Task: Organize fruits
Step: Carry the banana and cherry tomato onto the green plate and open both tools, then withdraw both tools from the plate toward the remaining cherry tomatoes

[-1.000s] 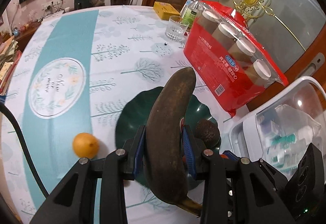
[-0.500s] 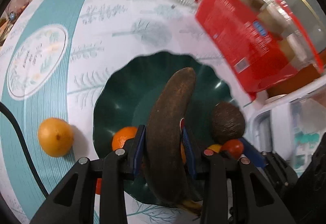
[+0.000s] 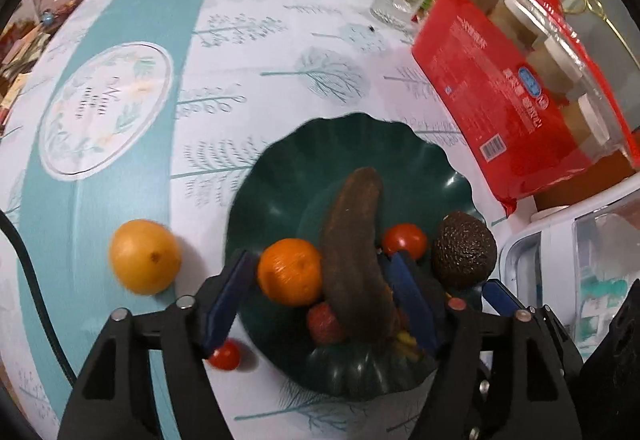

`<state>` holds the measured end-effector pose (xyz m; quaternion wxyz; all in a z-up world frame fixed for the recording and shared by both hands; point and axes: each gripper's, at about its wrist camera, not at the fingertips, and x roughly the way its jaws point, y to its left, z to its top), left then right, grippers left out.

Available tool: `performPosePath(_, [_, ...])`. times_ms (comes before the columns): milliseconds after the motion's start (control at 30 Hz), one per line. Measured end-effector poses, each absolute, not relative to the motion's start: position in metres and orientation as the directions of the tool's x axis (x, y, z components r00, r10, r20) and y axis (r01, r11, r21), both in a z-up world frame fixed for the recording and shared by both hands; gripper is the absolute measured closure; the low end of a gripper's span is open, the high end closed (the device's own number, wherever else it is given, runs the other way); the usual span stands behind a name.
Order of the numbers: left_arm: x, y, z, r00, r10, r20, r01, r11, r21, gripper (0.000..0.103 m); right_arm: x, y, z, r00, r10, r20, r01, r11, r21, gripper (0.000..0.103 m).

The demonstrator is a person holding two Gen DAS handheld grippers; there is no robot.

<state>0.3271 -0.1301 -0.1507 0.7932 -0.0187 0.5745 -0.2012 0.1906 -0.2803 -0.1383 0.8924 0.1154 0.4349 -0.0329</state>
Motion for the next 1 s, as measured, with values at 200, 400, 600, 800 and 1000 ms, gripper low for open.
performPosePath(200, [0.301, -0.1, -0.129, 0.309, -0.314, -0.898, 0.256, 0.937, -0.239, 0.023, 0.179, -0.282, -0.124, 0.616, 0.015, -0.788, 0.207, 0.962, 0.18, 0.033])
performPosePath(400, [0.264, -0.063, -0.111, 0.34, -0.293, -0.894, 0.194, 0.952, -0.238, 0.023, 0.165, -0.281, -0.11, 0.605, 0.02, -0.796, 0.245, 0.946, 0.21, 0.03])
performPosePath(600, [0.226, -0.02, -0.1, 0.383, -0.254, -0.888, 0.094, 0.967, -0.236, 0.023, 0.153, -0.27, -0.103, 0.58, 0.062, -0.812, 0.248, 0.936, 0.248, 0.029])
performPosePath(800, [0.196, 0.025, -0.104, 0.389, -0.221, -0.894, 0.001, 0.971, -0.24, 0.023, 0.147, -0.263, -0.1, 0.54, 0.137, -0.83, 0.262, 0.91, 0.321, 0.029])
performPosePath(1000, [0.176, 0.06, -0.11, 0.401, -0.2, -0.894, -0.05, 0.97, -0.239, 0.023, 0.153, -0.251, -0.1, 0.509, 0.187, -0.84, 0.274, 0.89, 0.364, 0.029])
